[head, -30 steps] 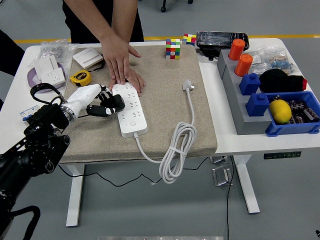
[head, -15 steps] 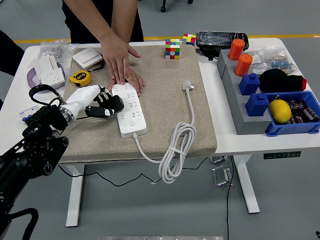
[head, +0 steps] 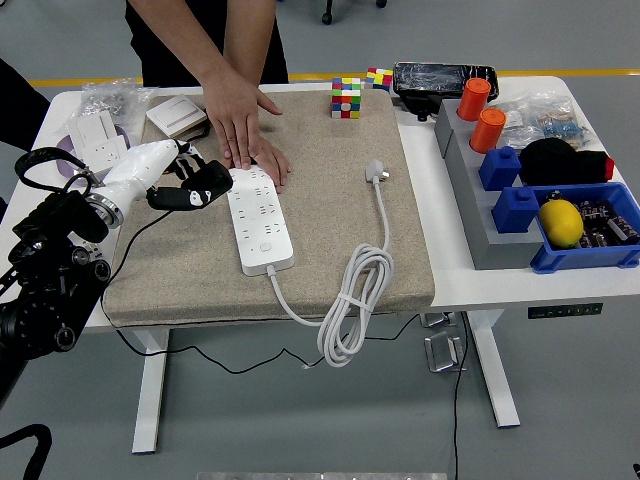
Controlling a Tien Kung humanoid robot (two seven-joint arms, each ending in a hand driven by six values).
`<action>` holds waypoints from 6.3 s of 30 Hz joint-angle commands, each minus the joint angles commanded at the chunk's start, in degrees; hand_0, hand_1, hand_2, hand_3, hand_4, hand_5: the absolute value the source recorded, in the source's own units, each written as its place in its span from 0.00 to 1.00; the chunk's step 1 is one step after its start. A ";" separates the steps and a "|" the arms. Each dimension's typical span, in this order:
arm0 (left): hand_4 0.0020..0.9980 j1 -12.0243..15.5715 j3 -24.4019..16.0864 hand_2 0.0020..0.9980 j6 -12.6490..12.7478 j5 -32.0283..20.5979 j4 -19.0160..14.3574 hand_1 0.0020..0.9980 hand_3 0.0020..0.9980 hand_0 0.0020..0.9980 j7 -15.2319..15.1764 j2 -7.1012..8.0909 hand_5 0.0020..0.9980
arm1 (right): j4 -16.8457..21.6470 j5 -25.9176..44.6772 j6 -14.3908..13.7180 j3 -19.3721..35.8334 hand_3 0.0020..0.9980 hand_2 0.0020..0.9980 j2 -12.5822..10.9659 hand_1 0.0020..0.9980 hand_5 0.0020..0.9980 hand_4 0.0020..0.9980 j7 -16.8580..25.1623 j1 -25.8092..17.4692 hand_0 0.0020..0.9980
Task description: Pick up the plug,place it near the board,insert it into the board,press the button
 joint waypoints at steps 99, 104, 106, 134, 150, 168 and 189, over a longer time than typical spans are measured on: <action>1.00 22.54 -13.18 1.00 -6.79 -45.87 -29.00 1.00 1.00 1.00 14.36 -9.60 1.00 | -0.04 -0.51 -0.01 1.09 0.78 0.76 0.82 0.77 1.00 1.00 -0.12 -0.67 0.85; 1.00 23.94 -14.48 0.91 -9.26 -57.37 -27.70 0.93 0.90 0.92 16.59 -9.60 1.00 | -0.02 -0.67 0.02 1.31 0.79 0.76 0.96 0.77 1.00 1.00 -0.10 -0.68 0.84; 1.00 24.66 -14.51 0.91 -10.54 -62.21 -27.98 0.93 0.90 0.92 17.53 -9.60 1.00 | 0.00 -0.75 0.01 1.42 0.79 0.76 0.97 0.77 1.00 1.00 -0.09 -0.66 0.84; 1.00 27.65 -12.64 0.90 -2.46 -64.15 -34.62 0.93 0.87 0.91 9.64 -9.60 1.00 | -0.34 0.49 -1.74 0.21 0.80 0.77 1.66 0.79 1.00 1.00 1.23 -1.19 0.85; 1.00 27.62 -10.62 0.76 1.61 -50.92 -34.54 0.78 0.77 0.82 6.08 -9.60 1.00 | -0.04 0.69 -1.03 -0.60 0.79 0.77 1.37 0.78 1.00 1.00 0.90 0.27 0.84; 1.00 26.47 -11.53 0.64 3.23 -49.83 -34.53 0.68 0.66 0.72 7.36 -9.60 1.00 | 0.07 0.40 -0.77 -1.08 0.79 0.76 1.41 0.78 1.00 1.00 0.82 1.69 0.85; 0.84 26.70 -12.79 0.50 0.94 -47.37 -34.61 0.60 0.51 0.69 8.79 -9.60 0.18 | 0.06 0.73 -0.60 -1.60 0.79 0.76 1.29 0.77 1.00 1.00 0.72 1.48 0.84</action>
